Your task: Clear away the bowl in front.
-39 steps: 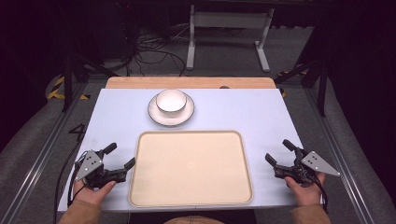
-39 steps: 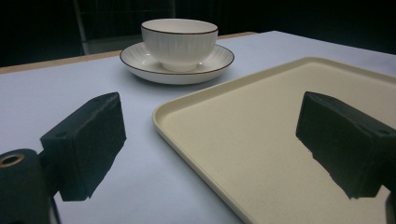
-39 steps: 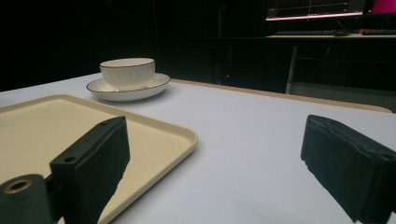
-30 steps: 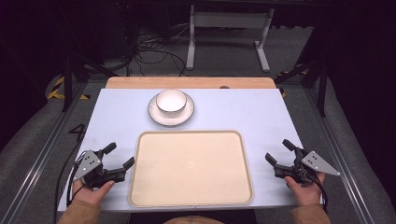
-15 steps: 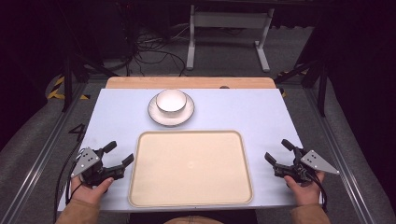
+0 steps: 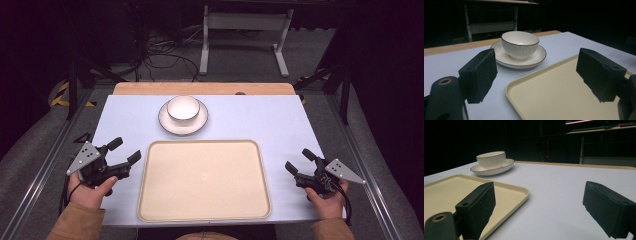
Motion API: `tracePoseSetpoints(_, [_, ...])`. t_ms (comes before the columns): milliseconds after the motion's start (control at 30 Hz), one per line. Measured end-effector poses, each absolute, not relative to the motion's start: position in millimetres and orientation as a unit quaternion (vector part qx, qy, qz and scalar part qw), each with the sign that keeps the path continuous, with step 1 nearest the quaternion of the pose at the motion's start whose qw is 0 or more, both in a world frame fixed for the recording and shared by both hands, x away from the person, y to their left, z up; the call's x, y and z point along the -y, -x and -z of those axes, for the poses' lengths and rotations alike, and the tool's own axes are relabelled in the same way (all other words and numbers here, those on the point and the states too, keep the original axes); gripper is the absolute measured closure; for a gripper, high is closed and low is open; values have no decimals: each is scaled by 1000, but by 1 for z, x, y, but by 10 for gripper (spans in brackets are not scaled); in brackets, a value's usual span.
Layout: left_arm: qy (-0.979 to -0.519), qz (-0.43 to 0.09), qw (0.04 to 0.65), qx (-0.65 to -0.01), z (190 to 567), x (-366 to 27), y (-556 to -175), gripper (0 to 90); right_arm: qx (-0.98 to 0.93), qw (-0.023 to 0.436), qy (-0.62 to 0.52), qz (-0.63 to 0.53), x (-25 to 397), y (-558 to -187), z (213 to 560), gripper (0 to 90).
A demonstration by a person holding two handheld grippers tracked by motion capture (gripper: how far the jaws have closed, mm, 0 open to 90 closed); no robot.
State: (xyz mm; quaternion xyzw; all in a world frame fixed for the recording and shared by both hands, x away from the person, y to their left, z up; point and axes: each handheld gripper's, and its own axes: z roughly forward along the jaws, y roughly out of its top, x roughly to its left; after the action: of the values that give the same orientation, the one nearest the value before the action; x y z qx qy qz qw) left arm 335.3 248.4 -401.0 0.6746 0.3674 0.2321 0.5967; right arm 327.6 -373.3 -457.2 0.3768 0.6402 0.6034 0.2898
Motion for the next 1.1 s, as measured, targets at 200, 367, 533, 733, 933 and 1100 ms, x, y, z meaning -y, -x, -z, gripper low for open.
tracePoseSetpoints(200, [-674, -227, 604, -360, 383, -245, -342, 177, -634, 283, -382, -610, 376, -328, 458, 114])
tracePoseSetpoints(367, [-670, -223, 612, -356, 372, -244, -348, 177, -632, 283, -380, -613, 376, -327, 458, 116])
tracePoseSetpoints(533, [-664, -215, 618, -361, 365, -245, -356, 183, -630, 283, -376, -617, 377, -327, 458, 116])
tracePoseSetpoints(733, [-666, -204, 612, -374, 355, -241, -368, 192, -627, 292, -368, -622, 377, -324, 459, 115])
tracePoseSetpoints(933, [-675, -202, 605, -370, 351, -234, -379, 192, -631, 300, -357, -620, 375, -322, 459, 117])
tracePoseSetpoints(1100, [-678, -200, 602, -371, 350, -228, -391, 191, -632, 300, -355, -621, 375, -322, 459, 118])
